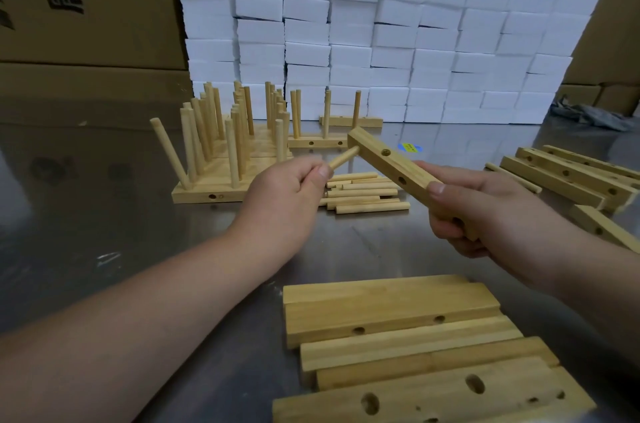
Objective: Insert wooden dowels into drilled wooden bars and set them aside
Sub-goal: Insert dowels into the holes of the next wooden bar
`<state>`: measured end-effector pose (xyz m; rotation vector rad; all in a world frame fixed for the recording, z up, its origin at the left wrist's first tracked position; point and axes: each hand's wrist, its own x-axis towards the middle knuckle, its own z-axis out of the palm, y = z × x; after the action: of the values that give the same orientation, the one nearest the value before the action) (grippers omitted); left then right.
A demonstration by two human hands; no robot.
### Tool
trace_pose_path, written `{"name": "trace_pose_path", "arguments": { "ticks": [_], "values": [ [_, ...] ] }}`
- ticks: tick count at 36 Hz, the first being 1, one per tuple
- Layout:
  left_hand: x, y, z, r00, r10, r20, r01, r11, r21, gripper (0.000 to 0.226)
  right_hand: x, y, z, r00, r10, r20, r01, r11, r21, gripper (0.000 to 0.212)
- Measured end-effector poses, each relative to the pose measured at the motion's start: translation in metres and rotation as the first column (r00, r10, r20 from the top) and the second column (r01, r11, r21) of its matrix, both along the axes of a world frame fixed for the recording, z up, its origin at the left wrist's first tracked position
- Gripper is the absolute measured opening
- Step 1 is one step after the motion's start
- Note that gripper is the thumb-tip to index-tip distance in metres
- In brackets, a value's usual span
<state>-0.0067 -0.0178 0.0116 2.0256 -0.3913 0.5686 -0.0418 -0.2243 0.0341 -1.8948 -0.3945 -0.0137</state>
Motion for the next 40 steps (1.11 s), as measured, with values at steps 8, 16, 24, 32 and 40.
{"name": "trace_pose_path", "arguments": {
  "ticks": [8, 16, 24, 32, 40],
  "values": [
    [0.004, -0.001, 0.003, 0.889, -0.257, -0.379, 0.077, 0.9, -0.429, 0.027, 0.0, -0.003, 0.0, 0.999, -0.027, 0.034, 0.029, 0.998, -0.048, 0.035],
    [0.008, 0.001, 0.008, 0.929, -0.201, -0.31, 0.054, 0.904, -0.425, 0.03, 0.002, 0.007, -0.004, 0.99, -0.118, 0.083, 0.118, 0.993, 0.009, 0.034],
    [0.009, 0.003, -0.007, 0.989, -0.097, -0.11, 0.134, 0.906, 0.402, 0.037, 0.015, -0.002, -0.001, 0.906, -0.42, -0.041, 0.42, 0.886, 0.198, 0.027],
    [0.007, 0.0, -0.01, 0.972, -0.173, -0.16, 0.235, 0.684, 0.69, 0.033, 0.021, 0.005, -0.008, 0.893, -0.433, -0.124, 0.451, 0.858, 0.246, 0.028],
    [0.008, 0.0, -0.009, 0.987, -0.157, -0.043, 0.143, 0.703, 0.697, 0.046, 0.029, 0.007, -0.005, 0.874, -0.418, -0.249, 0.478, 0.831, 0.285, 0.029]
  ]
}}
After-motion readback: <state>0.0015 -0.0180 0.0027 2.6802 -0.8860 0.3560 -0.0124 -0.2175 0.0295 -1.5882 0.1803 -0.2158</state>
